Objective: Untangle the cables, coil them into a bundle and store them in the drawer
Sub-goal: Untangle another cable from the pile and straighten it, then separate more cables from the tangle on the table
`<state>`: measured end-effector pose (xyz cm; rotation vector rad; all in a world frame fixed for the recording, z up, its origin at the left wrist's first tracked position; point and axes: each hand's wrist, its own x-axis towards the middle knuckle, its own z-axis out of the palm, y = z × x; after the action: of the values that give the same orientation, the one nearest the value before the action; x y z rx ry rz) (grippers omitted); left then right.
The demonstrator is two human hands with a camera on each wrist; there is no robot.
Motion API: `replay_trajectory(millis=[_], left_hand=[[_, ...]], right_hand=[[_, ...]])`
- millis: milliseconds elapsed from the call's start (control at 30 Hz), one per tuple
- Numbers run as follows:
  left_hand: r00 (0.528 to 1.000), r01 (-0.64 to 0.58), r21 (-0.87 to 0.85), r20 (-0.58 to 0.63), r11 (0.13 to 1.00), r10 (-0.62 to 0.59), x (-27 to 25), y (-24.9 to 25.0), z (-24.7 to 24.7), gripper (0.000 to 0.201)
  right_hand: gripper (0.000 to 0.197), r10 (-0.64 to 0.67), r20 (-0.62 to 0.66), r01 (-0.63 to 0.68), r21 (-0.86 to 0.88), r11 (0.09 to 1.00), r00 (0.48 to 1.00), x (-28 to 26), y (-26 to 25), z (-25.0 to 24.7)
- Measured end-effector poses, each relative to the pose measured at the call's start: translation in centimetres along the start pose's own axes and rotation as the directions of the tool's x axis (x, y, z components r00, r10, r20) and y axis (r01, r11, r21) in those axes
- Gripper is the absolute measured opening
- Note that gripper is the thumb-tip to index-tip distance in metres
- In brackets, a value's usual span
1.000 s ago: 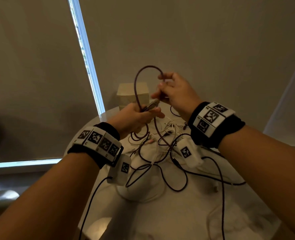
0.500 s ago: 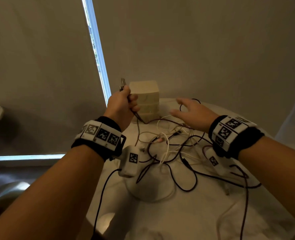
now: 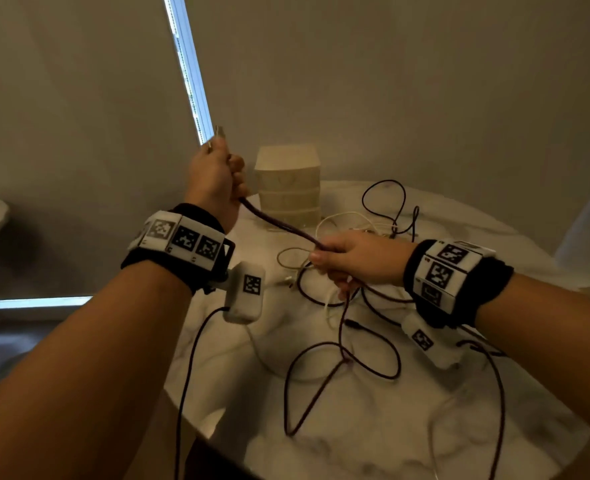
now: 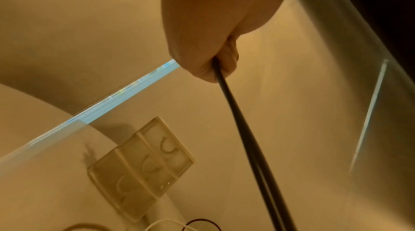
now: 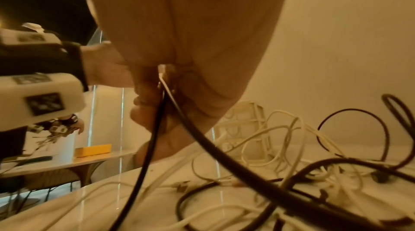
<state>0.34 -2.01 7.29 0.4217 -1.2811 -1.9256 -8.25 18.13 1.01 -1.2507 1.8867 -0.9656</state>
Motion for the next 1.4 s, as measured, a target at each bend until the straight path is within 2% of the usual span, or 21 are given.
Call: replay_trajectory(millis=[67, 167, 200, 267, 333, 400, 500, 567, 633, 767, 833, 1033, 1100, 1133, 1233, 1333, 1400], left_hand=[[0.998, -0.007, 0.037, -0.058, 0.999, 0.009, 0.1, -0.5, -0.7, 0.032], [0.993, 0.004, 0.120, -0.120, 0.993, 0.011, -0.4, -1.5, -0.9, 0.035], [0.992, 0.017, 0.152, -0.124, 0.988, 0.002, -0.6, -1.6, -0.9, 0.035], [0.994, 0.024, 0.216, -0.113, 0.976, 0.000, -0.8, -1.9, -1.0, 0.031], [0.996, 0.001, 0.292, -0.083, 0.956, 0.025, -1.0, -2.1, -1.4, 0.025], [0.999, -0.015, 0.347, -0.025, 0.938, 0.025, -1.6, -2.3, -1.8, 0.023], [0.999, -0.041, 0.427, 0.044, 0.903, 0.024, -2.3, -2.5, -2.3, 0.035], [0.999, -0.042, 0.480, 0.023, 0.876, 0.036, -2.0, -2.7, -2.7, 0.035], [1.000, -0.010, 0.490, -0.021, 0.871, 0.023, -1.4, -3.2, -3.2, 0.033], [1.000, 0.007, 0.460, -0.008, 0.888, -0.004, -0.9, -3.7, -4.2, 0.021], [1.000, -0.005, 0.444, 0.028, 0.896, -0.008, -1.0, -3.8, -4.6, 0.023], [0.999, -0.011, 0.418, 0.047, 0.908, -0.010, -0.8, -3.9, -5.2, 0.030], [0.999, -0.022, 0.436, 0.045, 0.900, 0.002, -0.7, -4.0, -5.3, 0.033], [0.999, -0.030, 0.453, 0.044, 0.891, 0.011, -0.7, -4.1, -5.4, 0.035], [0.998, -0.045, 0.484, 0.049, 0.874, 0.024, -0.7, -4.1, -5.2, 0.037], [0.999, -0.017, 0.417, 0.049, 0.909, -0.004, -0.8, -3.6, -4.3, 0.032], [0.996, 0.027, 0.283, 0.078, 0.959, -0.051, -0.9, -3.0, -3.4, 0.029]], right_hand=[[0.038, 0.066, 0.086, -0.072, 0.063, 0.995, 0.994, -0.8, -0.3, 1.2], [0.068, 0.198, 0.176, -0.211, 0.061, 0.976, 0.964, -1.3, -1.2, 2.7], [0.075, 0.228, 0.166, -0.233, 0.011, 0.973, 0.959, -1.2, -1.2, 2.9], [0.079, 0.242, 0.063, -0.235, -0.108, 0.966, 0.968, -0.6, -1.0, 2.8], [0.070, 0.236, -0.094, -0.247, -0.124, 0.961, 0.967, 0.6, -0.5, 2.2], [0.046, 0.245, -0.207, -0.273, -0.121, 0.954, 0.947, 1.8, -0.3, 1.4], [0.021, 0.207, -0.250, -0.278, -0.292, 0.915, 0.946, 3.8, -0.5, 0.8], [0.019, 0.147, -0.208, -0.235, -0.504, 0.831, 0.967, 5.3, -1.2, 1.0], [0.019, 0.105, -0.150, -0.180, -0.681, 0.710, 0.983, 7.0, -2.0, 2.0], [0.035, 0.145, -0.020, -0.095, -0.844, 0.528, 0.989, 10.0, -1.7, 4.3], [0.037, 0.179, 0.007, -0.079, -0.880, 0.469, 0.984, 10.7, -0.8, 4.9], [0.018, 0.154, -0.085, -0.161, -0.784, 0.599, 0.984, 10.4, 2.2, 4.2], [0.006, 0.085, -0.147, -0.163, -0.684, 0.711, 0.986, 9.5, 2.4, 3.3], [0.006, 0.043, -0.194, -0.154, -0.605, 0.781, 0.980, 9.0, 2.1, 2.6], [0.012, -0.076, -0.383, -0.065, -0.342, 0.938, 0.921, 6.9, 0.3, 0.2], [0.009, -0.158, -0.551, 0.076, -0.170, 0.983, 0.819, 5.2, -1.6, -2.3], [0.006, -0.139, -0.601, 0.184, 0.014, 0.983, 0.787, 4.4, -2.8, -3.6]])
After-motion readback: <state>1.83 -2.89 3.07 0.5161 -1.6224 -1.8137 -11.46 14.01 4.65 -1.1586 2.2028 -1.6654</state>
